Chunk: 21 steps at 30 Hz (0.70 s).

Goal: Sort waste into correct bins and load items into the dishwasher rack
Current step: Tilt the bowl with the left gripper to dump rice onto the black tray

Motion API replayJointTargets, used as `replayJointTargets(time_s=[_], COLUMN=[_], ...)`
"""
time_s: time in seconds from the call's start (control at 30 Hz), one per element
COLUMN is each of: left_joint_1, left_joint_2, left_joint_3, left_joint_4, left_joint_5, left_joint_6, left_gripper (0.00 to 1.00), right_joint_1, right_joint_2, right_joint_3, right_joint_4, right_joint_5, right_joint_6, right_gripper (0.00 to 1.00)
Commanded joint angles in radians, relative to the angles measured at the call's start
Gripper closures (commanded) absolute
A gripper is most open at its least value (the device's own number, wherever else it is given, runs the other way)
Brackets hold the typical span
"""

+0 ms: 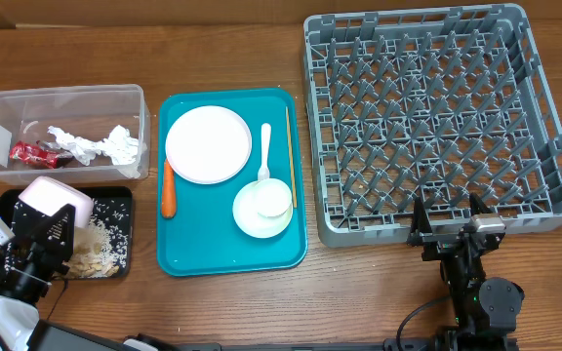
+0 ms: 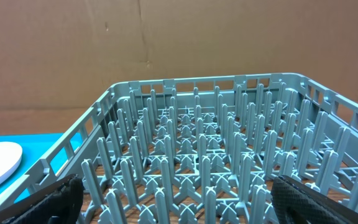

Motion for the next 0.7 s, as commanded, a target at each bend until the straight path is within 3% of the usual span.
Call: replayJointTargets(time_s=[0.0,0.1,0.23,0.47,0.67], left_joint_1=[-0.010,-0.013,-0.013,-0.031,-0.118], left_joint_2=[-0.012,-0.010,-0.010,-0.011,-0.011], left_joint_3=[-0.005,-0.005,-0.004,-0.003,-0.001], left_joint_4=[0.008,0.016,0.046,0.251,0.597], left_joint_5=[0.028,-0.001,-0.018,-0.015,-0.038], left_joint_6=[-0.002,-0.009,-0.126,-0.514,-0.933], left_gripper=[0.94,0.92,0.96,0.96,0.96], right_joint_1=[-0.007,-0.007,-0.007,-0.007,-0.007], right_joint_2=[-0.011,-0.011,-0.011,-0.011,-0.011], right_joint_3=[-0.011,-0.011,-0.011,-0.011,-0.011], right_joint_4=[0.005,0.005,0.005,0.005,0.005], right_joint_5=[0.005,0.005,0.005,0.005,0.005], right_joint_6=[0.004,0.004,0.004,0.004,0.004], right_gripper=[0.00,0.00,0.00,0.00,0.00])
